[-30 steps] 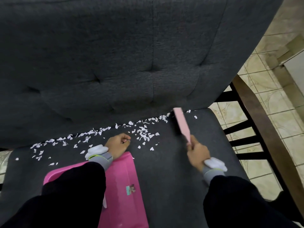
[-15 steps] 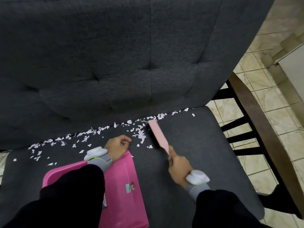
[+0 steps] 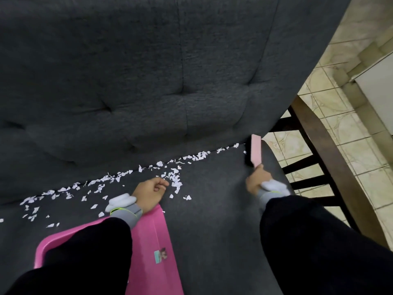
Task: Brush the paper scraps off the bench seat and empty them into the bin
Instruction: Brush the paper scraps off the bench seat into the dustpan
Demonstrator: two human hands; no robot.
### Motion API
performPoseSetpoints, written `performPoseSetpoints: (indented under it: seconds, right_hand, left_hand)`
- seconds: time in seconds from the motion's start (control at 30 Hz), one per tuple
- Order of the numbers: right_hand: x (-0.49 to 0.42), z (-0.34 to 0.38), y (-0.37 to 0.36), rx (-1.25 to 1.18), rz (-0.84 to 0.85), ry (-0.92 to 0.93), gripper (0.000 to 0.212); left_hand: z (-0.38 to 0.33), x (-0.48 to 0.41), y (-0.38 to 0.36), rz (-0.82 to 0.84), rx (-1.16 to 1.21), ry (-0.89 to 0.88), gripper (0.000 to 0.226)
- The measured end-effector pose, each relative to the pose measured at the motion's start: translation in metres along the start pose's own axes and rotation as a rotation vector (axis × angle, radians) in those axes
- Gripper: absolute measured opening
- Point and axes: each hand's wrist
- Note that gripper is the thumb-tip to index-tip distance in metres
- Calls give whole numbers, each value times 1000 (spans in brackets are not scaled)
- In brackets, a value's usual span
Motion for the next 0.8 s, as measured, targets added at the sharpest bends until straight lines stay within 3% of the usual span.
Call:
performPoseSetpoints:
  seconds: [0.17,0.33,0.4,0.6,0.8]
  right_hand:
    - [60,15,-47,85,91,240,71]
    - [94,1,-50,-28,137,453,56]
    - [87,-6,-41,-114,67,402,54]
    - [19,-16,12,-387,-83,24,46]
    - [-28,6,33,-638,99,-31,44]
  left_hand:
    - [-1,-4,1,18,-7,2,21]
    - [1,-2,5,12,-8,5,22]
    - [2,-1,7,4,-16,7,22]
    - [0,-3,9,-5,-17,3,21]
    - [-7,-10,6,14,-7,-15,22]
Point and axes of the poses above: each hand's wrist, its own x-axis away from the middle knuckle, its own y-axis out of the back of the hand, z = x × y, and after that the axes turned 7 degrees about -x, right-handed
